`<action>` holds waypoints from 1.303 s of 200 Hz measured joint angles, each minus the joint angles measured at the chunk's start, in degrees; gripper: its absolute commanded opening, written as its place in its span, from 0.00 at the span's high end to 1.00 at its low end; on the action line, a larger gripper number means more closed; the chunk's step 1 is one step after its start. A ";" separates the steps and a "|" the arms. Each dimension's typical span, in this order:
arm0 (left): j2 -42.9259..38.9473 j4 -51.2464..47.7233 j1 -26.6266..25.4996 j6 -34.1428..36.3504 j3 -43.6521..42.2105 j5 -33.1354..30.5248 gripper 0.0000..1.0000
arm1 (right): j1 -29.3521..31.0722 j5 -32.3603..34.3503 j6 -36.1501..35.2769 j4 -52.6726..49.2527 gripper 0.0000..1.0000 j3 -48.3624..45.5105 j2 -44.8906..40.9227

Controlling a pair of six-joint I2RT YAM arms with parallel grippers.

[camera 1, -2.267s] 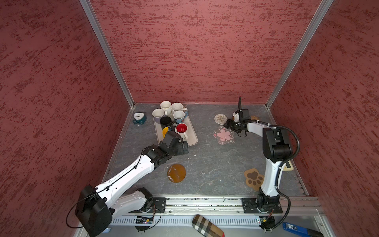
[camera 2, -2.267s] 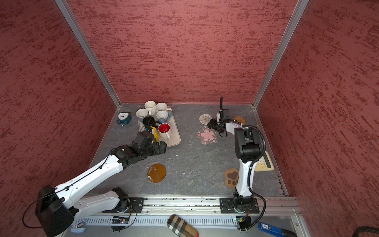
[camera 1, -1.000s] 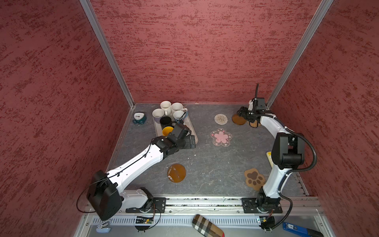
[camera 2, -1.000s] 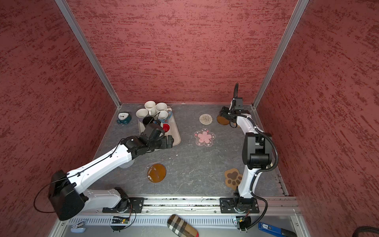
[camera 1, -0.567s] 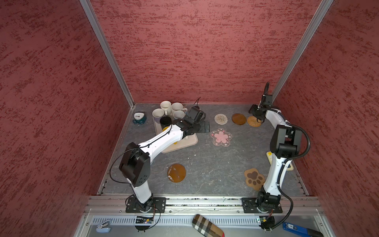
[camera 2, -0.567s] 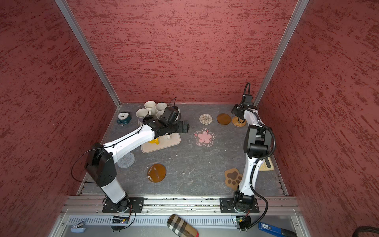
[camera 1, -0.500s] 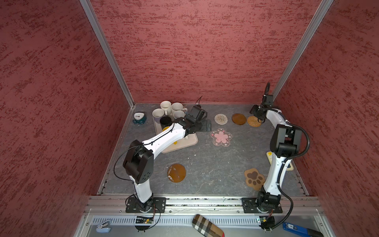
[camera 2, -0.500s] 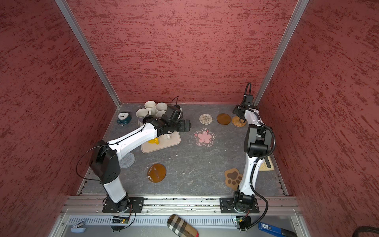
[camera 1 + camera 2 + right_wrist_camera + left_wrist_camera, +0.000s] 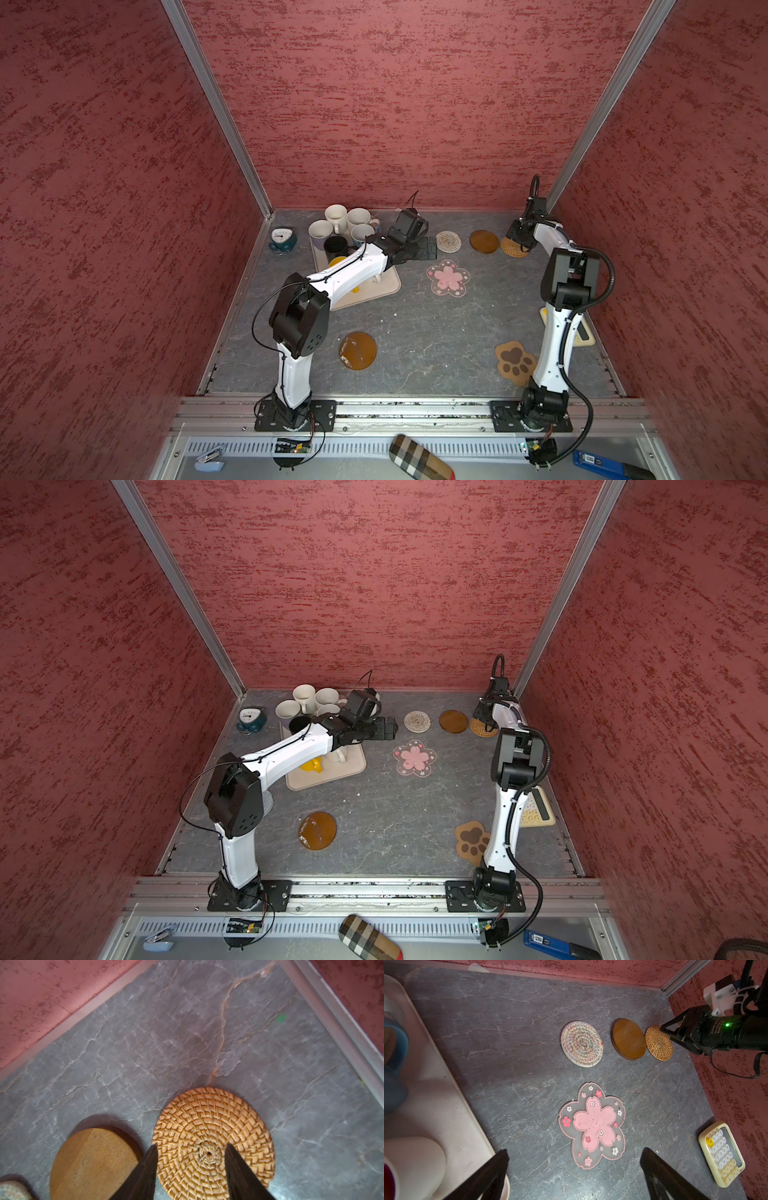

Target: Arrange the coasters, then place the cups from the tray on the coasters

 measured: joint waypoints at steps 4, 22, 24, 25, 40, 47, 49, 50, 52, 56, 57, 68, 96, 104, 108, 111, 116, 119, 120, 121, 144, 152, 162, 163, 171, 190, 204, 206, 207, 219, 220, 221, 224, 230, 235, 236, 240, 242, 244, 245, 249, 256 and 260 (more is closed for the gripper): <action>-0.04 0.15 0.00 0.00 -0.28 0.00 0.00 | 0.00 0.00 0.00 -0.07 0.44 0.00 0.11; -0.28 0.50 -0.07 -0.07 -2.40 -0.02 0.00 | 0.00 0.09 0.02 -0.13 0.43 -0.24 0.26; -0.33 0.50 -0.11 -0.07 -2.64 -0.04 0.00 | 0.00 0.11 0.00 -0.13 0.43 -0.31 0.26; -0.33 0.50 -0.11 -0.07 -2.73 -0.04 0.00 | 0.00 0.11 0.02 -0.13 0.43 -0.35 0.26; -0.50 0.59 -0.17 -0.15 -3.67 -0.04 0.00 | 0.00 0.22 0.00 0.07 0.43 -0.98 0.26; -0.76 0.66 -0.22 -0.20 -4.11 -0.07 0.00 | 0.00 0.28 0.00 0.17 0.43 -1.53 0.24; -0.83 0.66 -0.22 -0.20 -4.17 -0.07 0.00 | 0.00 0.31 0.00 0.20 0.43 -1.77 0.22; -0.87 0.63 -0.24 -0.22 -4.22 -0.04 0.00 | 0.00 0.33 0.00 0.22 0.43 -1.88 0.22; -0.98 0.63 -0.24 -0.22 -4.31 -0.07 0.00 | 0.00 0.35 0.00 0.20 0.43 -2.03 0.22; -1.18 0.66 -0.28 -0.26 -4.50 -0.09 0.00 | 0.00 0.39 0.00 0.26 0.43 -2.58 0.22; -1.22 0.66 -0.28 -0.26 -4.52 -0.09 0.00 | 0.00 0.39 0.00 0.28 0.43 -2.67 0.22; -1.97 1.01 -0.46 -0.42 -5.16 -0.22 0.00 | 0.09 0.63 -0.17 1.29 0.43 -3.67 -0.26; -4.76 1.95 -1.22 -0.66 -7.41 -0.52 0.00 | 0.11 1.01 -0.22 2.99 0.43 -8.17 -2.78; -5.84 2.16 -1.49 -0.70 -8.37 -0.63 0.00 | 0.11 1.11 -0.22 3.17 0.43 -9.14 -3.37; -6.36 2.32 -1.53 -0.81 -8.85 -0.70 0.00 | 0.11 1.16 -0.22 3.34 0.43 -9.57 -3.61; -6.69 2.45 -1.62 -0.87 -9.20 -0.70 0.00 | 0.11 1.18 -0.22 3.50 0.43 -9.92 -3.78; -7.30 2.49 -1.75 -0.98 -9.77 -0.72 0.00 | 0.11 1.25 -0.22 3.85 0.43 -10.62 -4.20; -7.65 2.60 -1.84 -1.09 -10.16 -0.76 0.00 | 0.11 1.25 -0.22 4.02 0.43 -11.02 -4.42; -7.85 2.62 -1.84 -1.09 -10.36 -0.79 0.00 | 0.11 1.27 -0.22 4.04 0.43 -11.13 -4.48; -8.00 2.67 -1.86 -1.09 -10.49 -0.79 0.00 | 0.11 1.27 -0.20 4.11 0.43 -11.26 -4.57; -11.21 2.78 -2.10 -1.64 -13.51 -1.14 0.00 | 0.11 1.27 -0.15 4.74 0.43 -15.19 -7.04; -12.33 2.80 -2.10 -1.70 -14.47 -1.38 0.00 | 0.11 1.27 -0.17 5.01 0.43 -16.59 -7.91; -13.77 2.80 -2.12 -1.81 -15.56 -1.66 0.00 | 0.13 1.27 -0.17 5.40 0.43 -18.51 -9.18; -13.90 2.82 -2.12 -1.86 -15.65 -1.68 0.00 | 0.13 1.27 -0.17 5.51 0.43 -18.88 -9.40; -15.21 2.86 -2.16 -2.05 -16.70 -1.97 0.00 | 0.15 1.27 -0.15 5.84 0.43 -20.79 -10.60; -18.12 3.02 -2.25 -2.60 -19.19 -2.36 0.00 | 0.17 1.25 -0.17 6.78 0.43 -25.81 -13.84; -20.09 3.23 -2.38 -3.02 -21.09 -2.58 0.00 | 0.48 1.22 -0.15 7.48 0.43 -29.00 -15.89; -20.24 3.28 -2.43 -3.04 -21.29 -2.62 0.00 | 0.52 1.22 -0.17 7.56 0.43 -29.31 -16.04; -20.39 3.30 -2.43 -3.06 -21.46 -2.64 0.00 | 0.55 1.20 -0.17 7.63 0.43 -29.53 -16.20; -21.90 3.45 -2.47 -3.39 -23.19 -2.71 0.00 | 0.83 0.76 -0.20 8.28 0.43 -31.47 -17.40; -21.90 3.45 -2.47 -3.39 -23.19 -2.71 0.00 | 0.85 0.74 -0.17 8.35 0.43 -31.67 -17.53; -22.18 3.45 -2.49 -3.50 -23.52 -2.71 0.00 | 0.92 0.74 -0.17 8.41 0.43 -31.82 -17.62; -22.53 3.45 -2.54 -3.56 -23.93 -2.71 0.00 | 1.05 0.72 -0.17 8.66 0.43 -32.24 -17.86; -23.08 3.45 -2.60 -3.80 -24.65 -2.71 0.00 | 1.29 0.72 -0.17 8.92 0.43 -32.98 -18.34; -23.67 3.54 -2.64 -4.07 -25.42 -2.73 0.00 | 1.53 0.72 -0.17 9.25 0.43 -33.68 -18.78; -23.67 3.54 -2.64 -4.07 -25.42 -2.73 0.00 | 1.64 0.72 -0.17 9.31 0.43 -33.88 -18.86; -24.09 3.54 -2.69 -4.11 -25.97 -2.80 0.00 | 1.90 0.72 -0.17 9.60 0.43 -34.47 -19.26; -24.37 3.54 -2.71 -4.20 -26.29 -2.80 0.00 | 2.05 0.72 -0.17 9.68 0.43 -34.77 -19.45; -24.48 3.54 -2.73 -4.26 -26.47 -2.80 0.00 | 2.25 0.72 -0.15 9.90 0.43 -35.17 -19.69; -24.63 3.56 -2.75 -4.31 -26.69 -2.84 0.00 | 2.36 0.72 -0.15 10.03 0.43 -35.43 -19.85; -24.92 3.54 -2.80 -4.35 -27.04 -2.84 0.00 | 2.71 0.72 -0.15 10.23 0.43 -36.09 -20.24; -25.51 3.61 -2.93 -4.52 -27.87 -2.84 0.00 | 3.41 0.72 -0.13 10.71 0.43 -37.38 -21.03; -25.81 3.63 -2.99 -4.66 -28.26 -2.86 0.00 | 3.78 0.66 -0.09 10.93 0.43 -38.03 -21.53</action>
